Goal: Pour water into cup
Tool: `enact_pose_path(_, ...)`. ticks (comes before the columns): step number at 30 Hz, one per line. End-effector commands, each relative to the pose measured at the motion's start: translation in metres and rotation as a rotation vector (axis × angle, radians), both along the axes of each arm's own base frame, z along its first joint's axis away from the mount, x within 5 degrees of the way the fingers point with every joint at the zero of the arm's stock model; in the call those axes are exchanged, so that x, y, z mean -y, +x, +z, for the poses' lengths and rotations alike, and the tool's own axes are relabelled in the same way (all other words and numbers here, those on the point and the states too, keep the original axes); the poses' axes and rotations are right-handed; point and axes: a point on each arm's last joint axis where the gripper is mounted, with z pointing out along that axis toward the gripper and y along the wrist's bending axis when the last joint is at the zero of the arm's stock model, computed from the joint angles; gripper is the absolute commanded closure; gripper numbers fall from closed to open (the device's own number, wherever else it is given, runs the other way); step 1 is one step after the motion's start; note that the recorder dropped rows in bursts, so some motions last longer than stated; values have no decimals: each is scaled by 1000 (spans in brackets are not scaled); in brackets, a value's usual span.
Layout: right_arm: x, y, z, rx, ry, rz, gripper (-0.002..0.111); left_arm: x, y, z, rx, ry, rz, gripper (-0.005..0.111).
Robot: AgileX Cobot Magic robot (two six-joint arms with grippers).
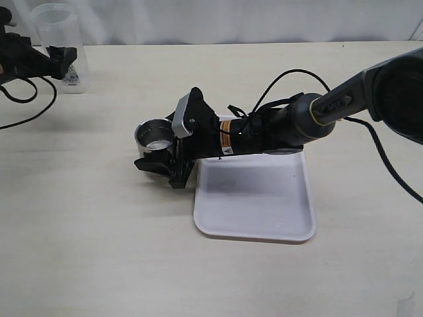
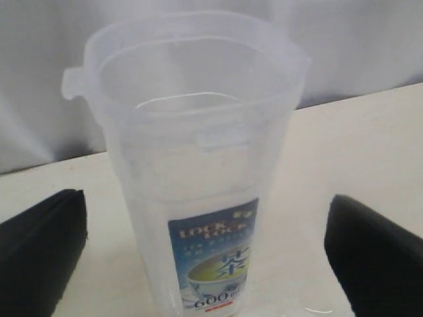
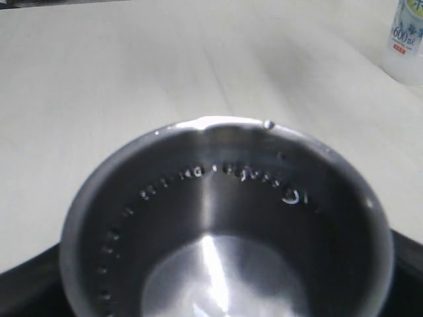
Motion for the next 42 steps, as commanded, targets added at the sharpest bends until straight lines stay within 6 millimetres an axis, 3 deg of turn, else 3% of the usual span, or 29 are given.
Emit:
enact_pose_path(1,-2,1,10,25,50,9,104,1,-11,23,53,0,-6,16)
enact_pose_path(8,-2,3,19,64,47,9,104,4,-32,49,90,2,-4,16)
enact_pose_path(15,-1,3,43,94,59,-1,104,7,-58,75,132,-24,2,16)
enact_pose_path(22,3,4,62,107,69,-6,104,10,-70,94,177,-33,-12,16)
enact_pose_path(33,52,17,77,67,81,-136,104,11,-71,97,183,-52,-16,16)
enact_pose_path(42,94,23,64,16,63,-237,104,11,-71,97,186,-54,-18,16)
